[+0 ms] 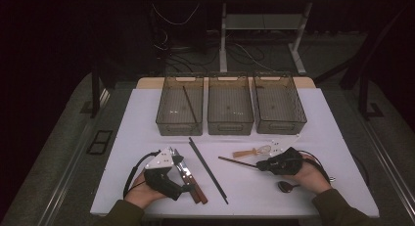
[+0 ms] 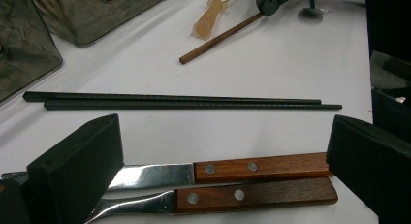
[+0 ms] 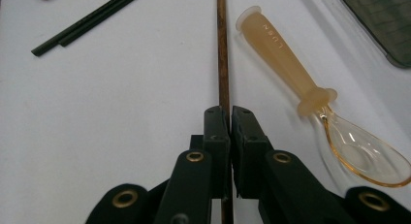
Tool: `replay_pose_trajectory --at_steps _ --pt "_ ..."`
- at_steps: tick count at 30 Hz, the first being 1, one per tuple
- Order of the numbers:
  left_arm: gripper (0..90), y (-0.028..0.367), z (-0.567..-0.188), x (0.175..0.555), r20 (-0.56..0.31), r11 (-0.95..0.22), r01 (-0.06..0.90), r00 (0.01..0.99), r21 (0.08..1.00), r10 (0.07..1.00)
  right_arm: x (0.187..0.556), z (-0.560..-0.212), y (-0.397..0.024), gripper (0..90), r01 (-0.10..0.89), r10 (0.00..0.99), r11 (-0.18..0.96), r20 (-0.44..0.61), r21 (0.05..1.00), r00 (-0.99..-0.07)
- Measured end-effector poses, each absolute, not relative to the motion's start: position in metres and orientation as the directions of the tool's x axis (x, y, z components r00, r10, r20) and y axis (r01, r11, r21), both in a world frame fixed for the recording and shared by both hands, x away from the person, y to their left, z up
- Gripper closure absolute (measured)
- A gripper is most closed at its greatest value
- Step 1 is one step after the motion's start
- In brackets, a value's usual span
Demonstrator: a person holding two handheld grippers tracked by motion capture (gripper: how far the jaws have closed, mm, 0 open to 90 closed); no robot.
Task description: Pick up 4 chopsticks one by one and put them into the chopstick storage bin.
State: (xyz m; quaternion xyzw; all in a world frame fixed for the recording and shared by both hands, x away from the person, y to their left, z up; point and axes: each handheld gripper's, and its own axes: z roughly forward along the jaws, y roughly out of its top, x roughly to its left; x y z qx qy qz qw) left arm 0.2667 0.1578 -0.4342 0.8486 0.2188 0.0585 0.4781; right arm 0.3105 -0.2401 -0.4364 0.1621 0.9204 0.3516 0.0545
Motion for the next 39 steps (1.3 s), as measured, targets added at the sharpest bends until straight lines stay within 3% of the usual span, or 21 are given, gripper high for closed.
replay_pose_trajectory --at_steps 20,39 --pt "0.0 0.160 -0.436 0.266 -0.122 -0.441 0.328 0.893 0.836 0.433 0.311 -0.415 -0.238 85.8 0.330 0.397 0.611 0.083 0.719 -0.914" --pt "0.0 0.160 -0.438 0.267 -0.127 -0.427 0.353 0.872 0.832 0.472 0.326 -0.387 -0.208 85.8 0.401 0.479 0.496 0.143 0.770 -0.866"
